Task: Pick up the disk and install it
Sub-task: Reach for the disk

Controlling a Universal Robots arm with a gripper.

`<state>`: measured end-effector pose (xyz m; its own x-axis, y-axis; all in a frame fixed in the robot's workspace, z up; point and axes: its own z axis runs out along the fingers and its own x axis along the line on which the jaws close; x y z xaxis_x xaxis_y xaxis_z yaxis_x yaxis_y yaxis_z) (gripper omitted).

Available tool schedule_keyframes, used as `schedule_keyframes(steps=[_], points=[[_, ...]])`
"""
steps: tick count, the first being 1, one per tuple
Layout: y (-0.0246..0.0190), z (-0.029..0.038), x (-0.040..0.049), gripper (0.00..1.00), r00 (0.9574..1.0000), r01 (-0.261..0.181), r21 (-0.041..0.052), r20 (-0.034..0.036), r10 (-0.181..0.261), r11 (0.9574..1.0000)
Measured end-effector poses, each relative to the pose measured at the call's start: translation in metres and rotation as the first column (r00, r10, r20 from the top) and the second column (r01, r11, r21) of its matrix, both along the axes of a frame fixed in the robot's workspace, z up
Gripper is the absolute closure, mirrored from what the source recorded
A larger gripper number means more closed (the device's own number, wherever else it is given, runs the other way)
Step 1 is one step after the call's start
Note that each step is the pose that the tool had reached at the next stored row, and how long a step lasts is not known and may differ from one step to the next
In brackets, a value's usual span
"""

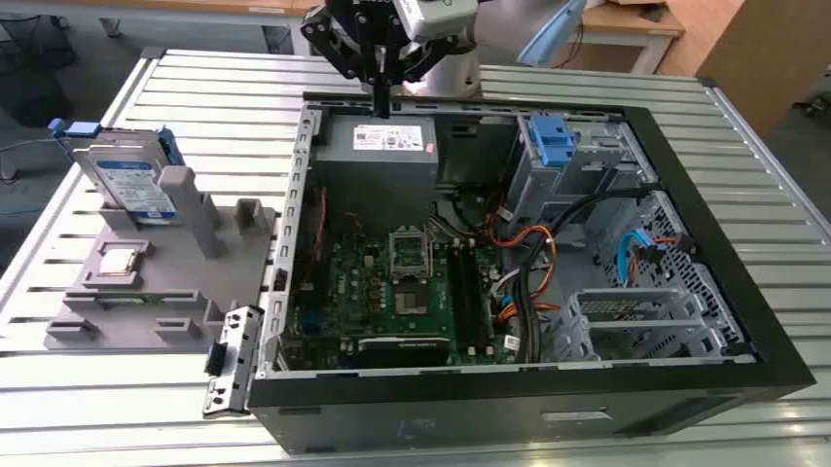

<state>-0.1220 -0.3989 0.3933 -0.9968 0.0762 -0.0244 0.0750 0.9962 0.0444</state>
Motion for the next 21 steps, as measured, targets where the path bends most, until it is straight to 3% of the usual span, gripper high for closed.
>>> schedule_keyframes(steps=[21], points=[[0.0, 0.0, -0.0038, 0.89, 1.0, 0.0, 0.0, 0.0, 0.0, 1.0]])
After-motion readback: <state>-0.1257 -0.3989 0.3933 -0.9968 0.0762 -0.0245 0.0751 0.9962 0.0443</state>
